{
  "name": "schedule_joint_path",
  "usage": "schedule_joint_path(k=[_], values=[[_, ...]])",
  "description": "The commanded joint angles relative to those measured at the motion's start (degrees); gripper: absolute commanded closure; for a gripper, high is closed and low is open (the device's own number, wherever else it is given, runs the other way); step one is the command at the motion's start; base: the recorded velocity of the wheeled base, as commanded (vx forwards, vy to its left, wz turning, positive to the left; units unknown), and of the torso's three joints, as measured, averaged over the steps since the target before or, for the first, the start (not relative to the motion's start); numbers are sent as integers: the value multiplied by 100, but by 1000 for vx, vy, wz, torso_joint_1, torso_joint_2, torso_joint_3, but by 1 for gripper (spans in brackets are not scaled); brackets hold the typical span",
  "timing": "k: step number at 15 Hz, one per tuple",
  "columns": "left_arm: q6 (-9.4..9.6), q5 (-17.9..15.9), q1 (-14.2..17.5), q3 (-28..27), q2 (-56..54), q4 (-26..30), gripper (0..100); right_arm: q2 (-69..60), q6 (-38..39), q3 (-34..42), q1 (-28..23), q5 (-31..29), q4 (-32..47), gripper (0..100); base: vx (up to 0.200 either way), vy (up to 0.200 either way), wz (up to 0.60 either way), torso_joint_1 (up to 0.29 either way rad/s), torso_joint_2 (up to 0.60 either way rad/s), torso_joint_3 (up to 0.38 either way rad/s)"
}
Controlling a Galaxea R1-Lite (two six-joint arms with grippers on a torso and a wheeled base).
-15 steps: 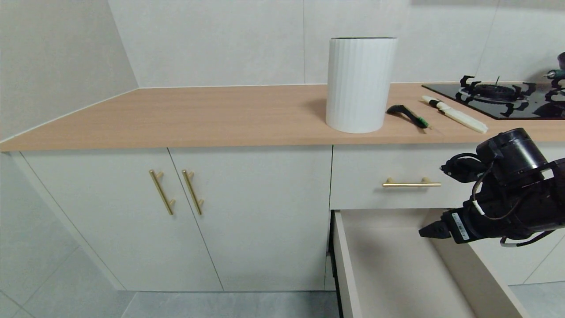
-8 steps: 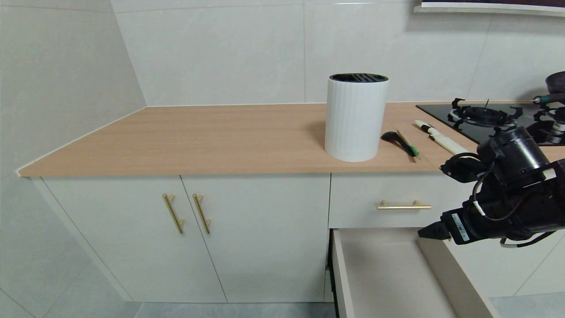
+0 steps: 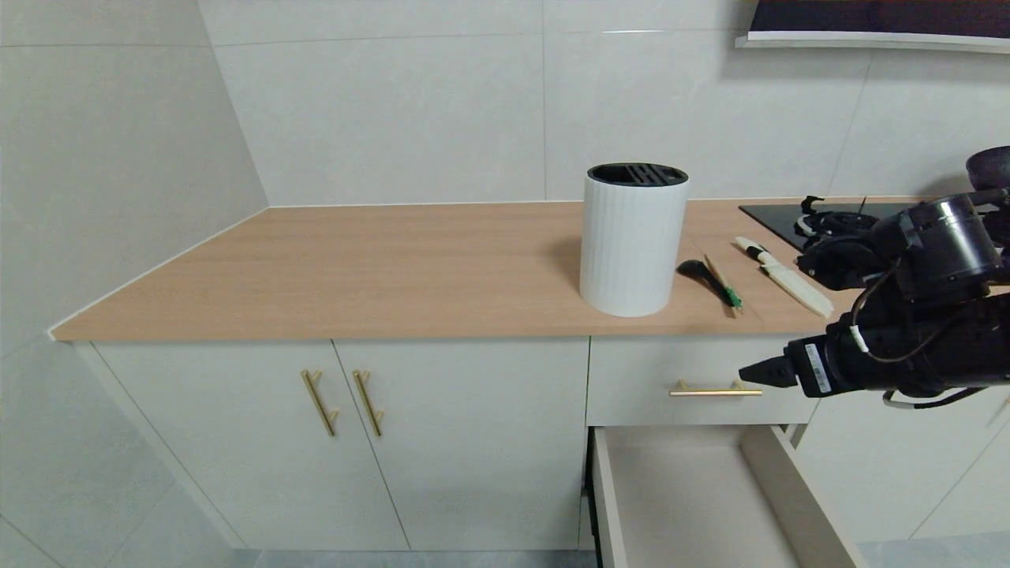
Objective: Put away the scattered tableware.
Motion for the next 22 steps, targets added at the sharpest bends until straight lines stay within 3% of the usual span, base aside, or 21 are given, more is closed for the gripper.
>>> schedule_joint_path(k=[1, 4, 9, 11, 22], values=[[-4, 1, 0, 0, 0, -2, 0, 306, 93, -765, -81, -31, 54, 0, 0, 0, 0, 0, 0, 0], [-4, 1, 0, 0, 0, -2, 0, 1335, 919, -2338, -90, -294, 880, 0, 0, 0, 0, 0, 0, 0], [5, 1, 0, 0, 0, -2, 0, 2354, 1394, -3305, -117, -866, 915, 0, 0, 0, 0, 0, 0, 0], [-4, 1, 0, 0, 0, -2, 0, 2548, 1420, -3472, -248, -1138, 906, 0, 0, 0, 0, 0, 0, 0], [-4, 1, 0, 0, 0, -2, 0, 3101, 1394, -3692, -512, -1165, 529, 0, 0, 0, 0, 0, 0, 0]])
